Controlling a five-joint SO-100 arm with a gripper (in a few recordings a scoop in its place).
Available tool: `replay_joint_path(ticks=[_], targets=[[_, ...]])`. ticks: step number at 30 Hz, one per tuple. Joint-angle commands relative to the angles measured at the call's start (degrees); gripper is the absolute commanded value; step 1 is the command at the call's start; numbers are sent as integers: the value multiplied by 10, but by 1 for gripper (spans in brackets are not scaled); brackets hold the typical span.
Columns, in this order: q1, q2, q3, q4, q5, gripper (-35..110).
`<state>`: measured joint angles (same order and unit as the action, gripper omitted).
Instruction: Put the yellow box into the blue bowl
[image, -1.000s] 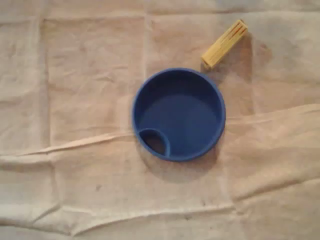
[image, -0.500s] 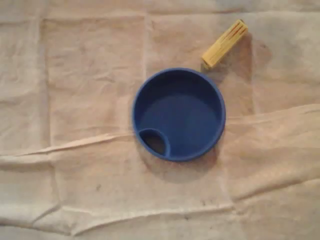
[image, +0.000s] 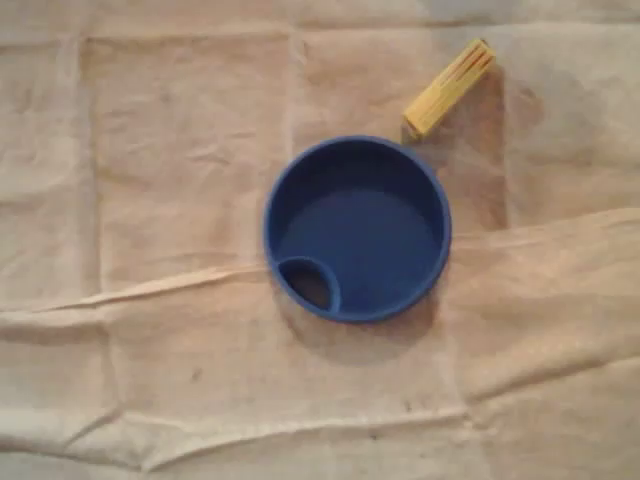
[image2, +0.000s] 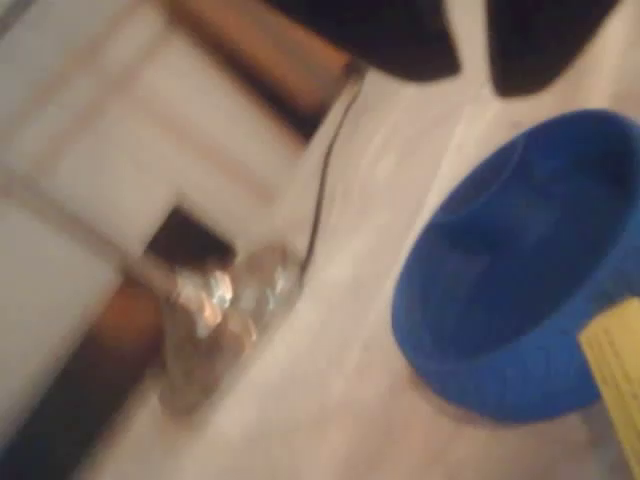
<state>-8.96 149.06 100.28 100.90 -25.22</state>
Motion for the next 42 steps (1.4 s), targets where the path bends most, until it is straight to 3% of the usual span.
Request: replay_joint_path(ticks=[1, 20, 31, 42], targets=[[4, -88, -47, -2, -40, 0], [4, -281, -54, -2, -152, 1], [5, -286, -45, -2, -169, 27], [34, -304, -38, -11, -172, 29]])
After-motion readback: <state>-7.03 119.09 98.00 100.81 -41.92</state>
